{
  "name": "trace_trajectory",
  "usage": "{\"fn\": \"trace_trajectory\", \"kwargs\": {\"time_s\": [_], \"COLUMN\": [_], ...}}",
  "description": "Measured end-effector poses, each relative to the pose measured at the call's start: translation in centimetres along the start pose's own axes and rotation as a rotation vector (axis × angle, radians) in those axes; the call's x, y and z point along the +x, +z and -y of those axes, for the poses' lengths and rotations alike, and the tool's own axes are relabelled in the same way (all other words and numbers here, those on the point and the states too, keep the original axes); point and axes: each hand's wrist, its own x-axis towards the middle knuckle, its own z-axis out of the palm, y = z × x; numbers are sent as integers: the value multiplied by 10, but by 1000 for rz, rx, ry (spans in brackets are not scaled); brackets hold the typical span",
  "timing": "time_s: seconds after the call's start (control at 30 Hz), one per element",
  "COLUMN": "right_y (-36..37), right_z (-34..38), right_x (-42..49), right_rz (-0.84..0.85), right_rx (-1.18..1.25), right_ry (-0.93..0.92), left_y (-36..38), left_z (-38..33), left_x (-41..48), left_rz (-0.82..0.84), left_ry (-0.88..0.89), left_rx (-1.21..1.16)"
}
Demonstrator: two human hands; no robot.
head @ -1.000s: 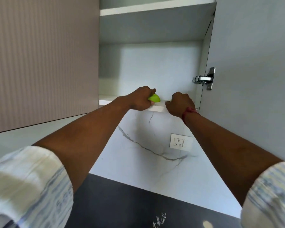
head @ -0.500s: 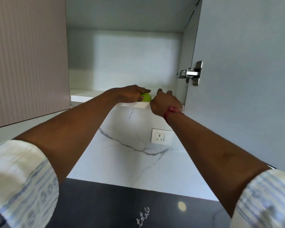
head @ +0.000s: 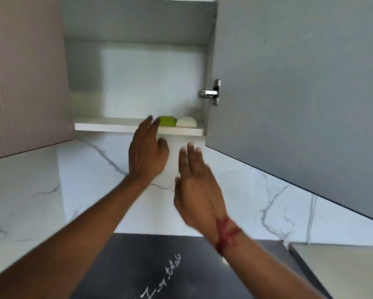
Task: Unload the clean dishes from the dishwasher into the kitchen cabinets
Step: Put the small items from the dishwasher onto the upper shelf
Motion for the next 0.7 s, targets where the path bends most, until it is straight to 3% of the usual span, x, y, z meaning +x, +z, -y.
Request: {"fn": "trace_trajectory", "kwargs": {"time_s": [0.07, 0.23, 0.37, 0.7], "right_y": [-11, -55, -116, -251], "right_z": [-14, -80, -149, -272], "right_x": [-63, -191, -291, -545], "right_rz": [-23, 140, 210, 407], "right_rx": [-46, -270, -399, -455], "right_ry": [-20, 32, 223, 671], "left_y": [6, 25, 49, 116], "left_z": [-30, -115, -213, -444], "left_x": [-74, -220, -303, -462], "left_rz": [50, 444, 596, 924], "left_ry": [156, 365, 455, 583], "left_rx": [-7, 28, -49, -341]}}
